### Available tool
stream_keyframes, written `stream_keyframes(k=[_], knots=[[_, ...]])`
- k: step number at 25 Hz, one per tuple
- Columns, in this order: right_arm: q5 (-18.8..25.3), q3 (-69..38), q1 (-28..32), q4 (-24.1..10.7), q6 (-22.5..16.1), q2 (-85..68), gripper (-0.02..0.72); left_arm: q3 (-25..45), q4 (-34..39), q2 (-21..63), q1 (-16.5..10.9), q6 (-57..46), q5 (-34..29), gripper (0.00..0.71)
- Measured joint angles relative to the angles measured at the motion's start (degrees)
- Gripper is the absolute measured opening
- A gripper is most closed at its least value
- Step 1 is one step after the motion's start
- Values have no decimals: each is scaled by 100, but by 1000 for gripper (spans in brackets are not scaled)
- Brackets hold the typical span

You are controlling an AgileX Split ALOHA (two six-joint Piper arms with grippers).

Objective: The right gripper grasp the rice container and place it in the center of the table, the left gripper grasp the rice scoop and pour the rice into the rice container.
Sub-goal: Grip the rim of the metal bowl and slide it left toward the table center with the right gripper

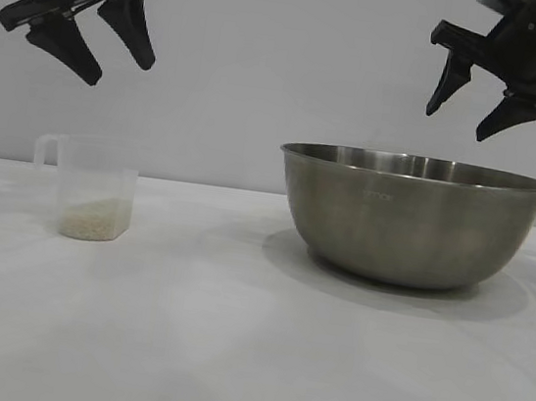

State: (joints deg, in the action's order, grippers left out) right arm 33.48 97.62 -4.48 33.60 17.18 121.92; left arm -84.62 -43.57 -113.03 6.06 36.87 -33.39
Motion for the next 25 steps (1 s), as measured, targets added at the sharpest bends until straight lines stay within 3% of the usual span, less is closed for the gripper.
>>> stream_keyframes(k=[5,10,18,25], knots=[[27,0,0,80,11,0,440,0,0,0,0,0,0,493],[595,0,50,79,176,0,440,0,0,0,0,0,0,493],[1543,0,61,-615,153,-129,440,0,0,0,0,0,0,493],[2669,0,61,-1333,-427,-181,440,0,0,0,0,0,0,493]])
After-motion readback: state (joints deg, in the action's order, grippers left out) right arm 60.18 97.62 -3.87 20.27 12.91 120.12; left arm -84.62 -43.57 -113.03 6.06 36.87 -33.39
